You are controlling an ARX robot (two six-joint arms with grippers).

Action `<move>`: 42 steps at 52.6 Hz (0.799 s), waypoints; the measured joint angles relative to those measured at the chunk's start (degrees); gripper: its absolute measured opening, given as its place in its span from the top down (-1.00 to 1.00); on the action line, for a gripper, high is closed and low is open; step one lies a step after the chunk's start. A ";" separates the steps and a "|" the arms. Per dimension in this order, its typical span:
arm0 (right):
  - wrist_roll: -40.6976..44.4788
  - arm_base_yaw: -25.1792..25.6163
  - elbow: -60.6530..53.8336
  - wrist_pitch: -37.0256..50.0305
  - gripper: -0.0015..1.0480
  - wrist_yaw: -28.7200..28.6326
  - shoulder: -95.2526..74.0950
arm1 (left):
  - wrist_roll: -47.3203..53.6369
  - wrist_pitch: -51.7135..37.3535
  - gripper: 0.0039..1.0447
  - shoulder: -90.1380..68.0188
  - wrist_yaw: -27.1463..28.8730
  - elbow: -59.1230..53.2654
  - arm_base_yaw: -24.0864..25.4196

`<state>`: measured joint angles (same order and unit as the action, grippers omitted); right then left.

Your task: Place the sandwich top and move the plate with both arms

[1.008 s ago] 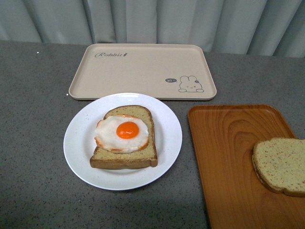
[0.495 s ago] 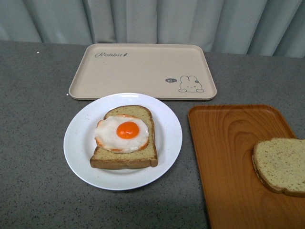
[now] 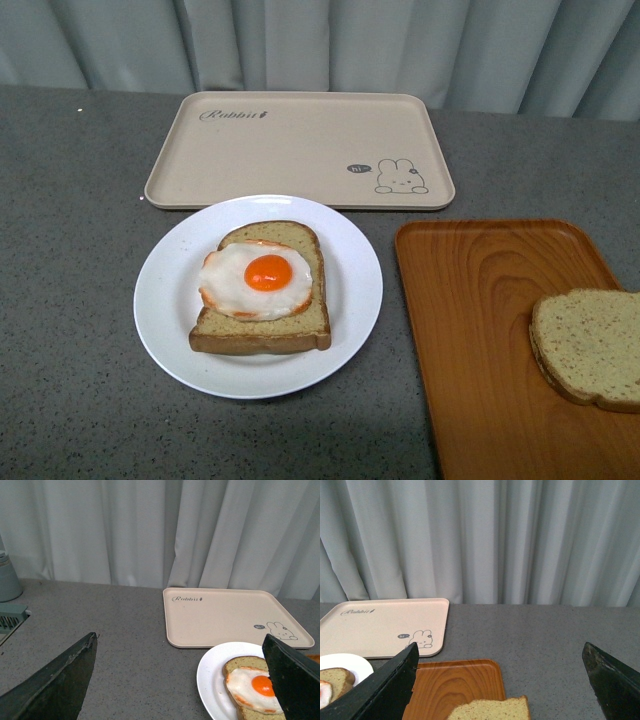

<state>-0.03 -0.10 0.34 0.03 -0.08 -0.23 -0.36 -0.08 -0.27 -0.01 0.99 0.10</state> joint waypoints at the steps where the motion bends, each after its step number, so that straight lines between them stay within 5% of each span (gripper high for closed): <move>1: 0.00 0.00 0.00 0.00 -0.83 0.00 0.00 | 0.00 0.00 -0.89 0.00 0.00 0.00 0.00; 42: 0.02 0.00 0.00 0.00 -0.83 -0.02 0.00 | 0.00 0.00 -0.88 0.00 0.00 0.00 0.00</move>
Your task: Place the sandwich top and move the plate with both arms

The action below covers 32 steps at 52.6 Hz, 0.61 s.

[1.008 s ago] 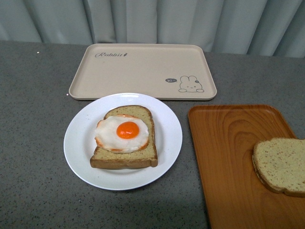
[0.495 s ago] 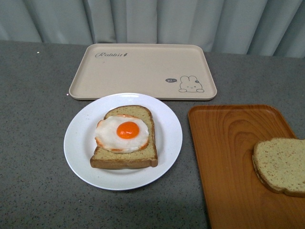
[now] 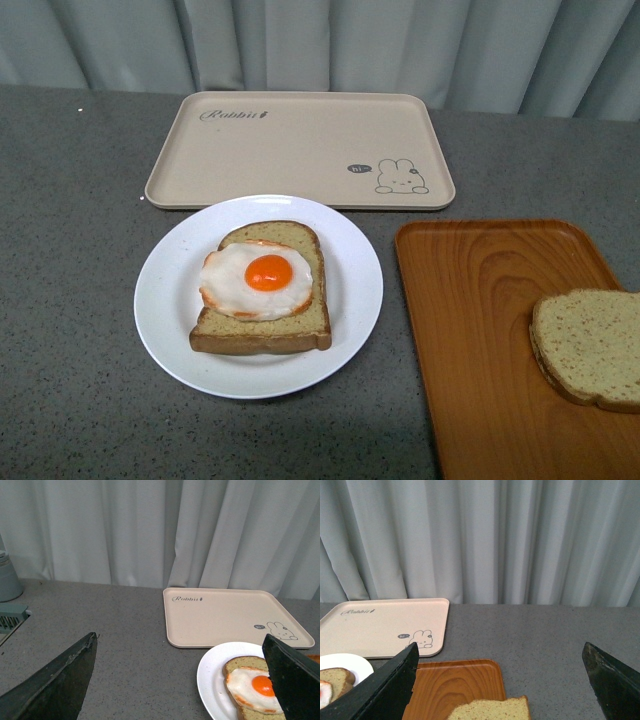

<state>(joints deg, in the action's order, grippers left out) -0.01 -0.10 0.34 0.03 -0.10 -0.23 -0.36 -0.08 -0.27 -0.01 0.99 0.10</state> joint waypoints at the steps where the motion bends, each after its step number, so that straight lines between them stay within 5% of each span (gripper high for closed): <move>1: -0.02 0.00 0.00 0.00 -0.83 0.00 0.00 | 0.00 0.00 -0.88 0.00 0.00 0.00 0.00; 12: 0.00 0.00 0.02 0.00 -0.83 0.07 0.00 | 0.00 0.00 -0.89 0.00 0.00 0.00 0.00; 16: -1.55 -3.13 2.19 -3.52 -0.83 12.46 -7.65 | 0.00 0.02 -0.88 0.00 0.09 0.00 -0.02; 18: -2.01 -2.97 2.19 -0.09 -0.83 13.44 -13.97 | 0.02 0.02 -0.88 0.04 0.02 0.00 -0.02; 32: -7.23 7.48 5.46 18.97 -0.83 0.44 -45.70 | 0.02 0.02 -0.88 0.04 0.02 -0.02 -0.02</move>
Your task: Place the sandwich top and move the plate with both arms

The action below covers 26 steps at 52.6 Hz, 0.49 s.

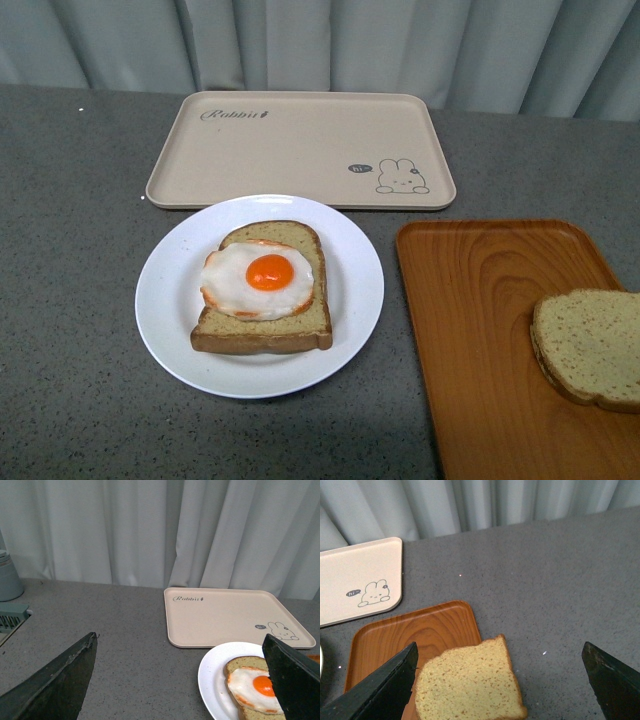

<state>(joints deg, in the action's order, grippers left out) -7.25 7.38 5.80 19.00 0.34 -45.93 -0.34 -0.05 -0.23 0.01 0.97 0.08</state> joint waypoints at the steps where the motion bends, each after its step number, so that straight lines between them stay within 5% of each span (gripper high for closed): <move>1: -0.28 1.14 0.87 0.35 -0.83 -1.38 -2.54 | 0.00 0.00 -0.88 0.00 0.00 0.00 0.00; 13: -0.90 18.38 19.89 -11.67 -0.83 -20.04 -37.18 | 0.00 0.02 -0.89 0.00 0.00 0.02 0.00; 26: 1.84 19.47 31.65 -16.22 -0.83 -26.60 -55.93 | 0.00 0.02 -0.88 0.00 -0.02 0.02 0.00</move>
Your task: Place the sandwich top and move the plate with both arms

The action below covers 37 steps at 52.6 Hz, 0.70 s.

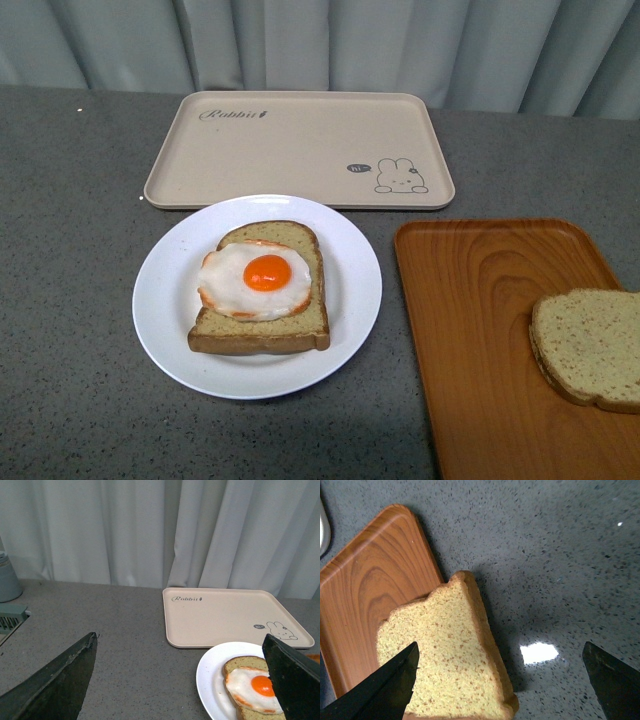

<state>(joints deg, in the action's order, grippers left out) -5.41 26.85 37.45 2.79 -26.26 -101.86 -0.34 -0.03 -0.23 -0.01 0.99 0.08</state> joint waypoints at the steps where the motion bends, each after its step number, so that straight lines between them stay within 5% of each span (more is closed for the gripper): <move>1: -0.02 -0.11 0.31 0.07 -0.83 -0.15 -0.55 | 0.00 0.00 -0.88 0.00 0.02 -0.02 0.00; 15: 0.20 -4.70 4.55 1.53 -0.83 -3.37 -9.97 | 0.02 0.00 -0.88 0.00 0.02 0.00 0.00; 29: 1.55 -6.80 4.90 1.55 -0.83 -0.77 -13.03 | 0.02 0.00 -0.88 0.00 0.02 0.00 0.00; 37: 1.75 -7.58 4.96 1.57 -0.35 -0.37 -13.22 | 0.00 0.00 -0.88 0.00 0.02 -0.02 0.00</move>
<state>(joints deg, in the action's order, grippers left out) -3.66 19.27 42.41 4.36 -26.63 -115.09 -0.34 -0.03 -0.23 0.01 0.97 0.08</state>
